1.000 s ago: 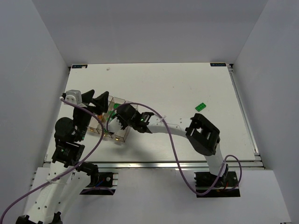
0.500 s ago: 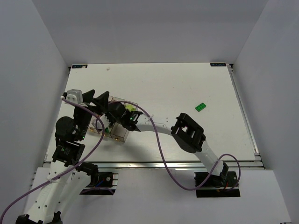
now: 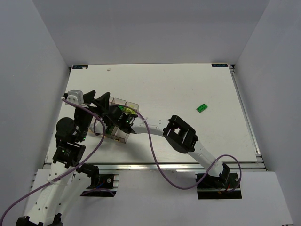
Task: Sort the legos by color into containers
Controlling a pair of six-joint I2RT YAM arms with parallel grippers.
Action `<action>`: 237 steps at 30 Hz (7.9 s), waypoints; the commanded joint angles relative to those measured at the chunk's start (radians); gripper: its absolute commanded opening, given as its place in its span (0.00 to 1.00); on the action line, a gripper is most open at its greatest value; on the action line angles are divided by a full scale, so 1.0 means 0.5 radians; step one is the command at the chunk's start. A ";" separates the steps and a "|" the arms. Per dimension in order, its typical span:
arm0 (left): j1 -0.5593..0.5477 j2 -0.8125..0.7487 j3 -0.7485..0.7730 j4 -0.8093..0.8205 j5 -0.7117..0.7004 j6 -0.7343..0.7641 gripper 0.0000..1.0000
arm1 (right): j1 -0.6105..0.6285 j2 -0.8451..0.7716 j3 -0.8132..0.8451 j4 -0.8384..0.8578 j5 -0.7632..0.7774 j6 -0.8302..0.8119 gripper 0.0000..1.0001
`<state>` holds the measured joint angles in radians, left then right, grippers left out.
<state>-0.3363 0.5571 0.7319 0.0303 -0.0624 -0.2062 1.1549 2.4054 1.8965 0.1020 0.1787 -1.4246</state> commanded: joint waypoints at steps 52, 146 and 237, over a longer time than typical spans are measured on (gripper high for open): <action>-0.091 -0.022 -0.013 0.028 0.048 0.069 0.77 | -0.707 -1.166 -1.029 -0.325 0.233 1.026 0.90; -0.180 -0.068 0.024 -0.012 0.063 0.078 0.76 | -1.792 -0.979 -1.179 -0.772 -0.486 2.871 0.10; -0.193 0.073 0.000 0.022 0.278 0.075 0.98 | -2.156 -2.388 -1.540 -0.741 -1.703 2.325 0.89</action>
<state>-0.4278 0.5705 0.7315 0.0311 0.0307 -0.1543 0.0746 1.3918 1.2201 -0.2237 -0.6567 -0.1165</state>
